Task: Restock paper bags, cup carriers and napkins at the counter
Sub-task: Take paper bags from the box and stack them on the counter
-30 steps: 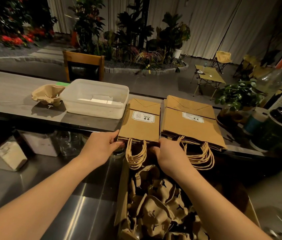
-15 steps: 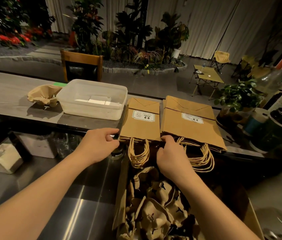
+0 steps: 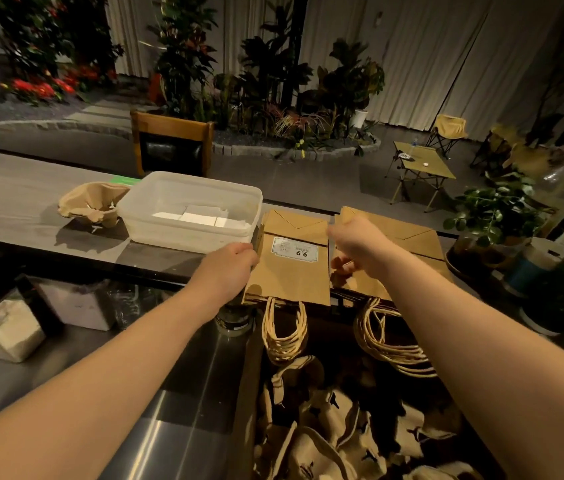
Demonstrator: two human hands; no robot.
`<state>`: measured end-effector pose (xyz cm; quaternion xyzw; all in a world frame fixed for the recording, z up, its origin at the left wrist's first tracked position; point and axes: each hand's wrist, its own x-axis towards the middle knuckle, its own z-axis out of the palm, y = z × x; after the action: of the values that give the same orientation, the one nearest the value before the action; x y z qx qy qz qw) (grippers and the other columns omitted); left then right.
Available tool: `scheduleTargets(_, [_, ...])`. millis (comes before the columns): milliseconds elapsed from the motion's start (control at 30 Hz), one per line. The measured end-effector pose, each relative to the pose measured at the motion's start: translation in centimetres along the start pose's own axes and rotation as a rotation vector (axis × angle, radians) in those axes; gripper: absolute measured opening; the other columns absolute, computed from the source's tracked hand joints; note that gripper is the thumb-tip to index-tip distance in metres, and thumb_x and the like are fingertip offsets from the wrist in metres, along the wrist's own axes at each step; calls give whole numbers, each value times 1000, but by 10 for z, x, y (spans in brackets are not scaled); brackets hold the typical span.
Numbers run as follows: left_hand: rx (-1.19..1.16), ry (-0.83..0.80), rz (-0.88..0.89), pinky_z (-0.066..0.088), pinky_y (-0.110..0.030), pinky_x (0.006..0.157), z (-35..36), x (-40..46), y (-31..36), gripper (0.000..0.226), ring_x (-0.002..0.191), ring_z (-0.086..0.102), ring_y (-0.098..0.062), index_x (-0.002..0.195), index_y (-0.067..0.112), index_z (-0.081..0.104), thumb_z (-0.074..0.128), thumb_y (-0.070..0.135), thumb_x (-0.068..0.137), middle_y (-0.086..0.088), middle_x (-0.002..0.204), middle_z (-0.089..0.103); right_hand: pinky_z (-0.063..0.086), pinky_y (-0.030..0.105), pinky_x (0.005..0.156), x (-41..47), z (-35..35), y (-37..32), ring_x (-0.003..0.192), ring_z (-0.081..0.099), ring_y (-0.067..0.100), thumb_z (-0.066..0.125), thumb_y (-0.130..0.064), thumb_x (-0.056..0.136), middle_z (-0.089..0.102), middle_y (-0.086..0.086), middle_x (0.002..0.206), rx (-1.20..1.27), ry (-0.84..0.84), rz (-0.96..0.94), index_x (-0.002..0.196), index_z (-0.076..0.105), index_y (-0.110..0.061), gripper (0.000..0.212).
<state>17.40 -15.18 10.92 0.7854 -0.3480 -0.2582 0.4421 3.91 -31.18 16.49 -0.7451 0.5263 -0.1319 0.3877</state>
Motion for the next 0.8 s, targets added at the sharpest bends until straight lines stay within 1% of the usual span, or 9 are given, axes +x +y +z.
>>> scheduleTargets(67, [0, 0, -28, 49, -38, 86, 1, 8, 0, 25, 105, 58, -15, 112, 26, 65, 44, 37, 103, 7, 110, 65, 63, 34, 66, 7, 4, -3, 83, 70, 26, 49, -27, 104, 66, 18, 98, -42, -27, 17, 105, 56, -6, 21])
scheduleTargets(200, [-29, 34, -42, 41, -35, 86, 5, 13, 1, 36, 109, 51, -13, 138, 27, 56, 43, 34, 105, 9, 114, 56, 60, 29, 56, 16, 10, -11, 77, 69, 25, 51, -27, 104, 65, 16, 92, -122, -63, 21, 113, 55, -6, 24])
scheduleTargets(300, [-53, 54, -43, 40, -35, 89, 6, 14, 0, 39, 113, 49, -14, 141, 26, 55, 43, 35, 106, 9, 121, 56, 60, 29, 54, 20, 14, -12, 79, 69, 25, 53, -29, 103, 63, 15, 94, -126, -79, 37, 117, 54, -6, 27])
scheduleTargets(367, [-39, 33, -36, 44, -36, 89, 6, 15, -2, 39, 116, 53, -15, 141, 26, 56, 42, 37, 105, 7, 127, 60, 58, 28, 54, 22, 14, -12, 79, 68, 24, 54, -31, 103, 63, 15, 95, -116, -78, 43, 118, 53, -7, 29])
scheduleTargets(433, [-42, 36, -32, 45, -36, 87, 5, 15, -3, 39, 115, 54, -15, 139, 27, 57, 43, 37, 105, 8, 125, 61, 57, 28, 52, 23, 14, -11, 77, 67, 23, 54, -32, 103, 63, 16, 97, -89, -89, 50, 120, 53, -7, 30])
scheduleTargets(500, [-52, 47, -27, 41, -34, 86, 6, 15, -4, 38, 114, 50, -13, 141, 26, 54, 44, 35, 105, 10, 122, 58, 58, 28, 53, 24, 15, -11, 78, 68, 24, 55, -32, 102, 63, 16, 99, -81, -101, 50, 122, 52, -8, 31])
scheduleTargets(600, [-27, 47, -3, 37, -32, 86, 6, 13, -2, 40, 112, 44, -10, 145, 25, 52, 43, 32, 107, 5, 134, 57, 62, 31, 59, 25, 15, -10, 82, 70, 26, 55, -31, 102, 61, 14, 101, -88, -100, 43, 122, 50, -10, 30])
scheduleTargets(700, [26, 29, 18, 35, -31, 90, 3, 11, -3, 42, 116, 42, -8, 148, 25, 50, 45, 29, 106, 6, 143, 54, 62, 30, 59, 24, 14, -6, 78, 71, 25, 53, -29, 103, 64, 14, 97, -166, -76, 8, 117, 55, -5, 27])
scheduleTargets(800, [56, -35, 51, 37, -33, 97, -9, 10, -8, 52, 128, 47, -14, 151, 26, 46, 53, 22, 99, 5, 147, 54, 61, 29, 60, 16, 9, 0, 74, 69, 22, 51, -27, 105, 67, 12, 93, -373, -34, -144, 110, 60, -6, 24])
